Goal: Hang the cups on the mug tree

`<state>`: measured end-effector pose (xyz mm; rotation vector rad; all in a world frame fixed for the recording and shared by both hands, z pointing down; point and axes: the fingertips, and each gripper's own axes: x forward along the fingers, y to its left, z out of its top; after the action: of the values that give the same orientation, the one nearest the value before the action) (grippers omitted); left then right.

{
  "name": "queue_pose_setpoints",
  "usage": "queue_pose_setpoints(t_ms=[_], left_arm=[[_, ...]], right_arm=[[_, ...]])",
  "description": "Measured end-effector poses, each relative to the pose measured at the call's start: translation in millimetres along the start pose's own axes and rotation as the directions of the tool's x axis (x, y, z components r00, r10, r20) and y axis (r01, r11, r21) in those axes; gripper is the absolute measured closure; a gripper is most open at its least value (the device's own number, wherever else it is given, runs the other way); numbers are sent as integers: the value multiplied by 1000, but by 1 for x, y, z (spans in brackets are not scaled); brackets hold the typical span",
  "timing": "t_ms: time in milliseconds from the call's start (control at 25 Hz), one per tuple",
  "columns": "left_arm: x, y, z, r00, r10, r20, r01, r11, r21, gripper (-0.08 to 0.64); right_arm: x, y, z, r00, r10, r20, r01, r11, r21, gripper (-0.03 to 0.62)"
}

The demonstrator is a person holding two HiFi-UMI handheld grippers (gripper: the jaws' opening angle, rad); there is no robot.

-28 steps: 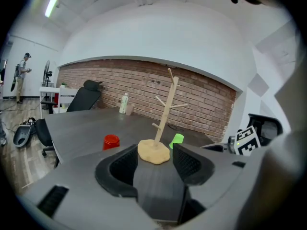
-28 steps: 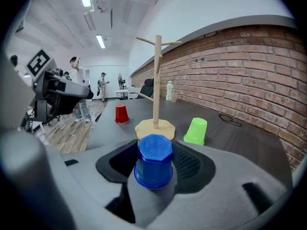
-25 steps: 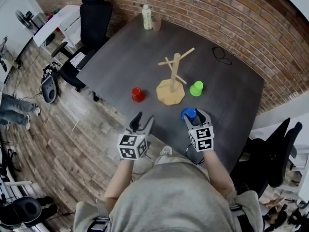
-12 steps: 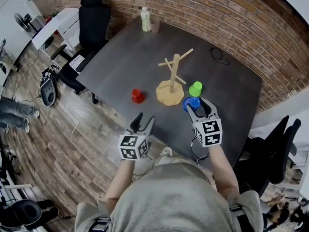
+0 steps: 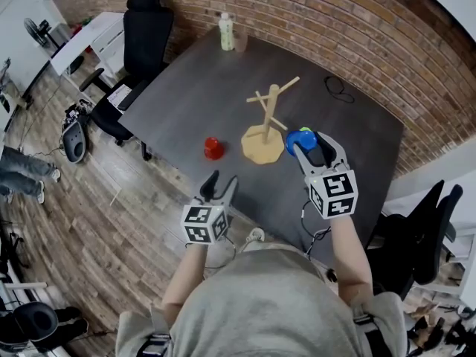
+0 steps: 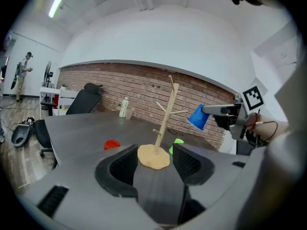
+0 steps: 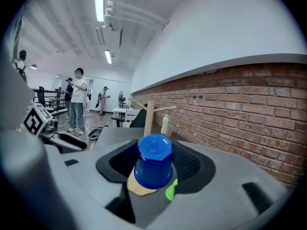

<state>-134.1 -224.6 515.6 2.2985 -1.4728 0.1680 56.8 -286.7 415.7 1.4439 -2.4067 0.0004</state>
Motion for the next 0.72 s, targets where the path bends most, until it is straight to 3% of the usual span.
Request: queue_pose_setpoints(t_ms=[720], left_arm=[[4, -1, 4, 1000, 6, 16, -6, 1000, 0, 337]], right_arm=[[6, 0, 68, 992, 28, 119, -18, 996, -82, 365]])
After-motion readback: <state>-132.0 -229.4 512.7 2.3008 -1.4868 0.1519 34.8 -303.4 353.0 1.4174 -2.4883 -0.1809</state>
